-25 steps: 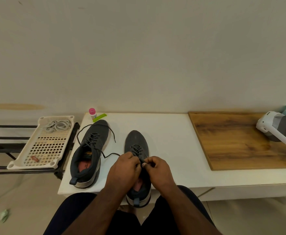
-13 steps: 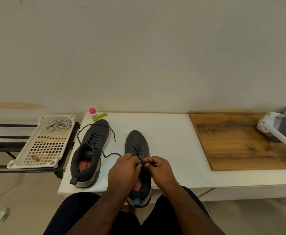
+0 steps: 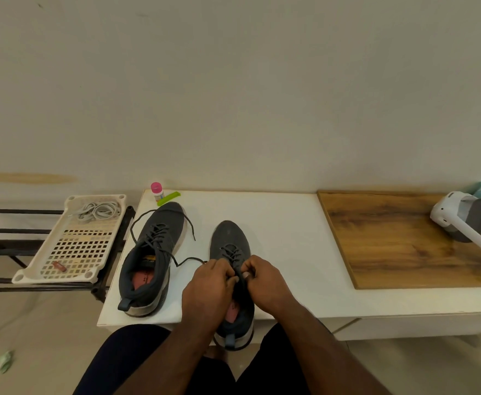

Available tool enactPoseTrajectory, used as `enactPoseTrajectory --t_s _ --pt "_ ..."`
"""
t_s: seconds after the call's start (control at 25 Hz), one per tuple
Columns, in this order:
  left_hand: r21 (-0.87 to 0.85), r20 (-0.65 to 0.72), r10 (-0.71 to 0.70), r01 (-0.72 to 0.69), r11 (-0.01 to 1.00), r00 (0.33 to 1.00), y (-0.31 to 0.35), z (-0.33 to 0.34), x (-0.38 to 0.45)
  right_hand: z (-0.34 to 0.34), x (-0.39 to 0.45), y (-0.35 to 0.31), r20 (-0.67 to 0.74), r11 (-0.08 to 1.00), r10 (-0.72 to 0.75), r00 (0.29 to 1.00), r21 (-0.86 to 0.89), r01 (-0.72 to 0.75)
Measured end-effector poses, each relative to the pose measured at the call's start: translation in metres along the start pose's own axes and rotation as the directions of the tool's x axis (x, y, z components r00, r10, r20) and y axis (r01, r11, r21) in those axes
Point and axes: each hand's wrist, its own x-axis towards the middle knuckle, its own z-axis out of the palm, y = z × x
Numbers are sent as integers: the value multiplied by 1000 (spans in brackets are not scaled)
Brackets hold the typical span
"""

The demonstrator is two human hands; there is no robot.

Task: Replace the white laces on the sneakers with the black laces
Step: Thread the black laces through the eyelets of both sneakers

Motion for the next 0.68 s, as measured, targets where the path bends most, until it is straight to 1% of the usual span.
enactPoseTrajectory --t_s 0.04,0.08,0.12,0.2,0.24,0.28,0.32,0.36,0.44,0.52,0.6,0.64,0.68 --pt "-22 9 -8 9 1000 1000 0 -1 0 1 -1 0 -10 1000 4 1000 8 -4" --pt "-42 22 -15 16 999 1000 -1 -2 0 1 -3 1 -40 997 36 999 68 -34" --pt "-67 30 -21 23 997 999 -2 -3 0 -1 -4 2 -85 979 97 992 190 -79" --pt "-156 38 -59 64 986 998 -4 -10 1 -6 -8 3 -154 884 233 960 446 -143" --pt "-212 40 -97 103 972 994 -5 -15 1 -9 -10 3 -177 843 281 943 515 -154" --pt "-260 49 -142 150 954 989 -8 -19 2 -11 -11 3 -173 816 307 936 554 -166" --pt "-292 68 -184 196 936 981 -11 -22 2 -12 -13 2 -133 786 318 939 591 -182" --pt "-310 95 -218 237 921 971 -15 -25 2 -12 -14 1 -73 771 316 946 600 -212" --pt "-320 137 -258 289 902 956 -20 -26 0 -6 -16 -3 21 781 288 957 573 -248" --pt "-321 145 -279 312 894 949 -21 -25 -1 0 -16 -7 19 800 275 961 550 -240" --pt "-316 151 -290 324 892 945 -21 -25 -1 1 -16 -10 -57 828 274 960 522 -205" --pt "-310 160 -294 331 891 942 -20 -25 -2 -1 -16 -10 -134 829 279 951 534 -168" --pt "-305 168 -298 337 891 940 -20 -26 -1 -5 -16 -10 -237 810 304 923 575 -119"
